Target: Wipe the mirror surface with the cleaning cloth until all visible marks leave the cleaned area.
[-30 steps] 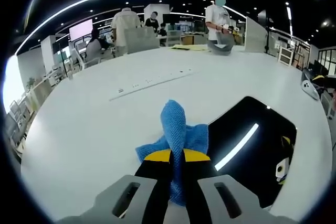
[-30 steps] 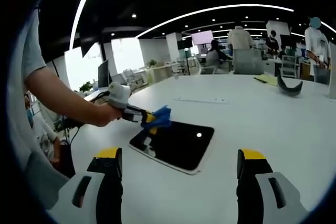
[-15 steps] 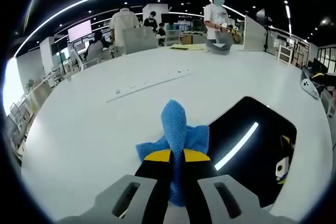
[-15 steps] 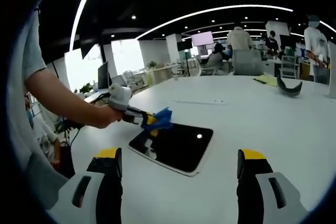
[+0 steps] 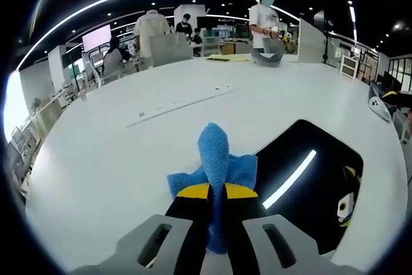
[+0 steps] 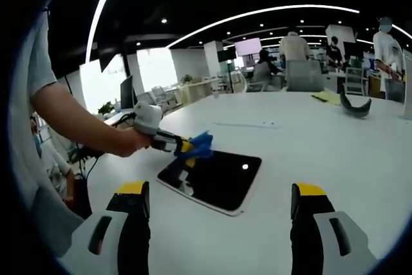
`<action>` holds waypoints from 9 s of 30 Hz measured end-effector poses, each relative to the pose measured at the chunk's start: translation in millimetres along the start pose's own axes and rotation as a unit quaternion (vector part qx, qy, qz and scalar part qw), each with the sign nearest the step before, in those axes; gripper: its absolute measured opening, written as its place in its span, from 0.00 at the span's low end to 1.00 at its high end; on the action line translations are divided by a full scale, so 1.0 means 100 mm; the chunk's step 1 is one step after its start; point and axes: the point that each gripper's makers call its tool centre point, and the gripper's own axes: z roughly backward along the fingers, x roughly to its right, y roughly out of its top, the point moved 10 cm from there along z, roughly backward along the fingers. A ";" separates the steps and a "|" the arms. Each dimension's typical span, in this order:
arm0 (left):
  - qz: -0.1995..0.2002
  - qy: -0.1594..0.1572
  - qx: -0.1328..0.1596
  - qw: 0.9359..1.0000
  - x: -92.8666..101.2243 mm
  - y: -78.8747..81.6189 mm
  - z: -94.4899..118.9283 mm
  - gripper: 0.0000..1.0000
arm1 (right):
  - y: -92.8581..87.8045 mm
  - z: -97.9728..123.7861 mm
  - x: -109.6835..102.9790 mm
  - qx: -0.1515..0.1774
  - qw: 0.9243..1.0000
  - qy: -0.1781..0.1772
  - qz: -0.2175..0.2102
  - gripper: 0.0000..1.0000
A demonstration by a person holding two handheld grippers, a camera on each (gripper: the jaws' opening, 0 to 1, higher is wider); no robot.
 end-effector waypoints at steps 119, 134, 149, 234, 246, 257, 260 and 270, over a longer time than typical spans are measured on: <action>-0.025 -0.079 -0.003 0.997 1.07 0.35 -0.47 0.04 | -0.14 0.28 0.19 0.013 0.999 -0.038 -0.032 0.92; -0.024 -0.089 0.001 0.996 1.13 0.35 -0.49 0.04 | -0.13 0.27 0.16 0.010 0.999 -0.034 -0.028 0.92; -0.022 -0.093 0.007 0.995 1.20 0.35 -0.51 0.04 | -0.12 0.24 0.15 0.011 0.999 -0.028 -0.029 0.91; -0.027 -0.130 0.034 0.991 1.41 0.35 -0.58 0.04 | -0.05 0.17 0.04 0.005 1.000 -0.002 -0.010 1.00; -0.032 -0.141 0.024 0.989 1.41 0.32 -0.52 0.04 | -0.05 0.23 0.00 0.004 1.000 -0.004 -0.009 1.00; -0.028 -0.149 0.018 0.988 1.39 0.32 -0.51 0.04 | -0.05 0.27 -0.02 -0.001 1.000 -0.003 -0.003 1.00; -0.032 -0.151 0.016 0.988 1.38 0.31 -0.50 0.04 | -0.06 0.25 -0.04 -0.005 1.000 -0.001 -0.003 1.00; -0.027 -0.149 0.008 0.988 1.35 0.31 -0.47 0.04 | -0.05 0.25 -0.12 -0.005 1.000 0.006 0.001 0.99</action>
